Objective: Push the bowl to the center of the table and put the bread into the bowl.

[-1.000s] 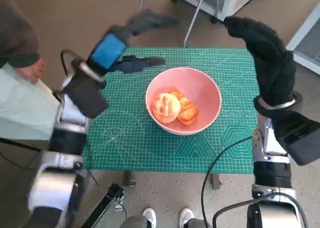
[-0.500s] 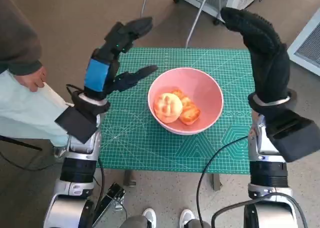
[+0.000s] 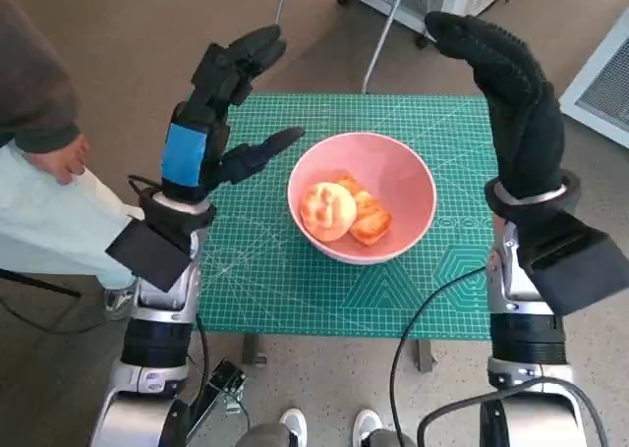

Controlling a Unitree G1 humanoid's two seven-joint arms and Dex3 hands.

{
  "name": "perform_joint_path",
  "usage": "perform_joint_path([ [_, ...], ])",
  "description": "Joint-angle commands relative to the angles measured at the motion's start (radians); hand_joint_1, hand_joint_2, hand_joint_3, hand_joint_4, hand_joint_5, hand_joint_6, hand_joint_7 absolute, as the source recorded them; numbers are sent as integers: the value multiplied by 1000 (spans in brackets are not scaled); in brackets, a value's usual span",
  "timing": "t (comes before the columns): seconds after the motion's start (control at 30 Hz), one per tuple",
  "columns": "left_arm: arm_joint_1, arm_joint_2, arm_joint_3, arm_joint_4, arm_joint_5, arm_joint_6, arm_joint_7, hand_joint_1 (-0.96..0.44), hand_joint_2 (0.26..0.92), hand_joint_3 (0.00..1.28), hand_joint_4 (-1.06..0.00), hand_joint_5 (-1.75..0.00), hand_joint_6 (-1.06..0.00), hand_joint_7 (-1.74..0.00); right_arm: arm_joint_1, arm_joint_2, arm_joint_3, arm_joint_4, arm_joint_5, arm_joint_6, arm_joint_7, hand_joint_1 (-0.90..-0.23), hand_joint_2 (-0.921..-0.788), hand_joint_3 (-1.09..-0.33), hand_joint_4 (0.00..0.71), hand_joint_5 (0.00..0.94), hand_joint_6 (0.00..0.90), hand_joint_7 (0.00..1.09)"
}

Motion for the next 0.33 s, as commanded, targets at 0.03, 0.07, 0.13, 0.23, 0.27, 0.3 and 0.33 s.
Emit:
perform_joint_path([
  [0.03,16,-8,-10,-44,17,15,15,-214,921,60,-320,-320,-192,-660,-5,-2,7,18,0,3,9,-628,-921,-779,225,12,-1,647],
  [0.07,18,-7,-11,-48,18,18,16,-214,921,60,-320,-320,-191,-660,-5,-2,8,18,1,3,9,-626,-921,-780,224,12,-1,647],
  [0.13,21,-5,-12,-59,19,22,17,-217,921,61,-321,-319,-190,-662,-6,-1,9,18,2,5,9,-619,-921,-781,224,12,-1,646],
  [0.23,22,-5,-12,-63,21,24,20,-224,921,63,-322,-318,-188,-665,-7,1,10,20,2,6,8,-616,-921,-781,224,11,-1,645],
  [0.27,21,-5,-12,-63,21,24,20,-225,921,64,-322,-317,-187,-665,-7,2,11,21,3,6,8,-616,-921,-781,224,11,-1,645],
  [0.3,21,-5,-12,-66,20,25,19,-226,921,65,-322,-317,-186,-666,-6,3,12,19,3,7,8,-616,-921,-781,224,11,-1,645],
  [0.33,21,-6,-11,-67,20,26,19,-227,921,65,-322,-317,-186,-667,-6,4,13,18,3,7,8,-618,-921,-781,224,11,-1,645],
])
